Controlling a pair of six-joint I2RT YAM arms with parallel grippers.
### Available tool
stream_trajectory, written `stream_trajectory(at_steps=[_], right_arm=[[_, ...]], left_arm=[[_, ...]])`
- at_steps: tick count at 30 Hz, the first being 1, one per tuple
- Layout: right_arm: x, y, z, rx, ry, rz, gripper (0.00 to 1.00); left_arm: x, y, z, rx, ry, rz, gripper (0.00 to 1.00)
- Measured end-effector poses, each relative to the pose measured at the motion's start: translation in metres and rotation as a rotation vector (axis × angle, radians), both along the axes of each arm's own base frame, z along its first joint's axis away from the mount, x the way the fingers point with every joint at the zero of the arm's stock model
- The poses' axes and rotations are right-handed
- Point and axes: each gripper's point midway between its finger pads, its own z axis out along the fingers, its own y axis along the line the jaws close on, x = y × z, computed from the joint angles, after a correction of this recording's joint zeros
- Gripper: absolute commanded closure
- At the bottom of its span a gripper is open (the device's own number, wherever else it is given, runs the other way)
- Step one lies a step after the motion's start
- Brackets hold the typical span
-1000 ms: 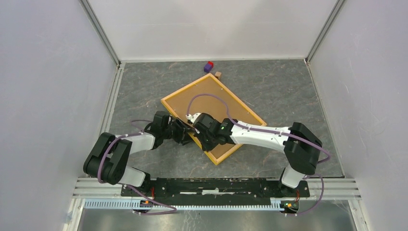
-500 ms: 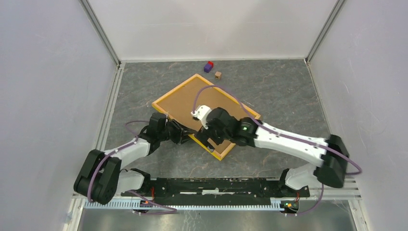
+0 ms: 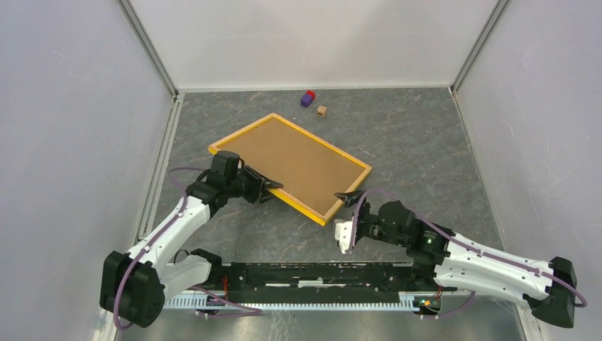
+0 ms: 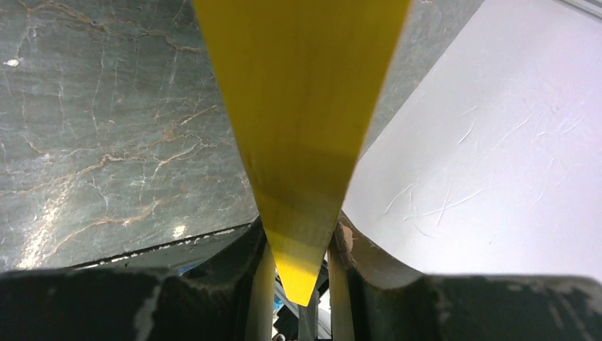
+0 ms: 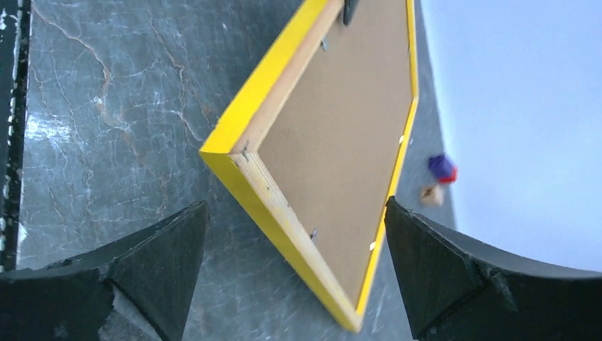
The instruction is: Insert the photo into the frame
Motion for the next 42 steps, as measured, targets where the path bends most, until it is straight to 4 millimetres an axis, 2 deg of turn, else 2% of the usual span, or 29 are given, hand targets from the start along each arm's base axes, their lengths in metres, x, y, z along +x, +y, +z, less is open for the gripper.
stream_trajectory(at_steps=[4,9,16,19,23,26,29,32,34,36,39,42], right_arm=[[-0.007,0.005,0.010,-0.009,-0.126,0.109,0.02],[-0.002,0.006,0.022,0.022,-0.222,0.115,0.02],[0.011,0.007,0.002,0.005,-0.235,0.053,0.03],[0.013,0.009,0.000,0.026,-0.230,0.041,0.12],[0.018,0.015,0.010,0.106,-0.211,-0.001,0.23],[0.021,0.021,0.013,0.155,-0.181,-0.032,0.25],[0.024,0.026,0.005,0.160,-0.141,-0.057,0.30],[0.026,0.030,-0.004,0.146,-0.101,-0.082,0.53],[0.031,0.032,0.000,0.156,-0.086,-0.115,0.68],[0.038,0.032,0.010,0.166,-0.094,-0.156,0.72],[0.047,0.030,0.022,0.172,-0.132,-0.198,0.73],[0.049,0.028,0.027,0.204,-0.114,-0.230,0.80]], left_arm=[[-0.001,0.001,0.009,0.011,0.017,0.004,0.98],[-0.001,0.001,0.023,0.011,0.025,0.002,0.98],[0.001,0.001,0.052,0.014,0.024,0.007,0.98],[0.003,0.000,0.065,0.007,0.011,0.014,0.98],[0.005,0.000,0.071,-0.003,0.005,0.020,0.98],[0.004,0.000,0.070,-0.001,0.010,0.021,0.98],[0.005,0.000,0.071,0.000,0.013,0.021,0.97],[0.006,-0.001,0.072,-0.001,0.015,0.019,0.90],[0.006,-0.001,0.071,-0.001,0.016,0.019,0.85],[0.008,-0.003,0.074,-0.012,0.002,0.016,0.74],[0.017,-0.006,0.088,-0.039,-0.055,0.014,0.51],[0.020,-0.008,0.095,-0.055,-0.092,0.010,0.36]])
